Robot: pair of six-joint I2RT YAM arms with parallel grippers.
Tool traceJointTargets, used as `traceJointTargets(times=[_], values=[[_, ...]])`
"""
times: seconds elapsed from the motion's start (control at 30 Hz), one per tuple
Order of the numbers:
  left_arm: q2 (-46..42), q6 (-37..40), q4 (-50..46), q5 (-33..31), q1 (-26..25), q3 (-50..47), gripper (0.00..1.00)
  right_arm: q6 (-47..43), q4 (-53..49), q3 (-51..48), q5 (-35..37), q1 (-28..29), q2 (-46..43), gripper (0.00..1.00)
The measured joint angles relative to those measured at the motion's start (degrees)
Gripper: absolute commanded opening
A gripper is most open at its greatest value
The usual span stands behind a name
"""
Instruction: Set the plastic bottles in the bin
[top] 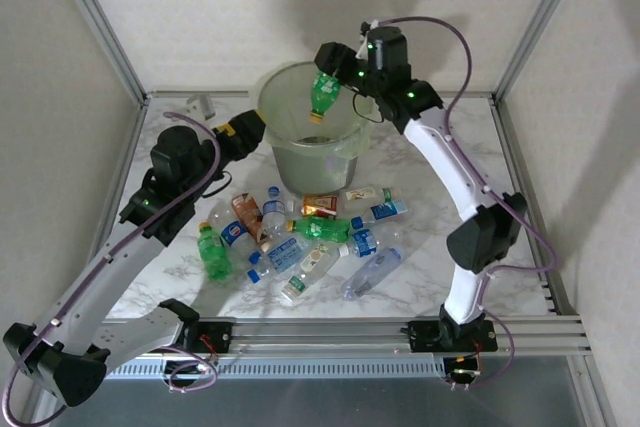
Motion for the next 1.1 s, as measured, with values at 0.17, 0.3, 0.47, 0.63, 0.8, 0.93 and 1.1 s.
traceJointTargets(times=[0.17,0.3,0.47,0.63,0.8,0.93,1.1], values=[[-1.53,-0.68,-4.26,-1.51,4.5,-0.31,0.8,-1.77,-7.39,5.11,2.32,2.38,6.49,0.72],[-2.16,-0.72,-5.31,-1.49,6.43,-1.11,0.79,-2.05,-11.3,6.75,3.96,4.22,8.72,0.74],[-2.05,-0.92,-6.23,-1.29,7.76,-2.51,0.78,-2.1,-13.73,6.75,5.49,4.57,9.03,0.79],[-2.01,-1.27,-8.0,-1.31,8.63,-2.97,0.78,-3.1,-14.43,7.52,6.23,4.61,9.03,0.82],[-2.47,-1.6,-11.65,-1.62,9.46,-4.15,0.77,-5.35,-14.29,8.33,8.59,5.55,7.63,0.83],[-4.46,-1.79,-16.28,-2.32,9.86,-6.36,0.78,-7.72,-13.25,4.72,12.39,7.69,1.99,0.84],[-7.41,-2.91,-22.71,-4.22,10.03,-8.31,0.81,-9.55,-9.55,-8.33,16.74,9.66,-12.44,0.85]])
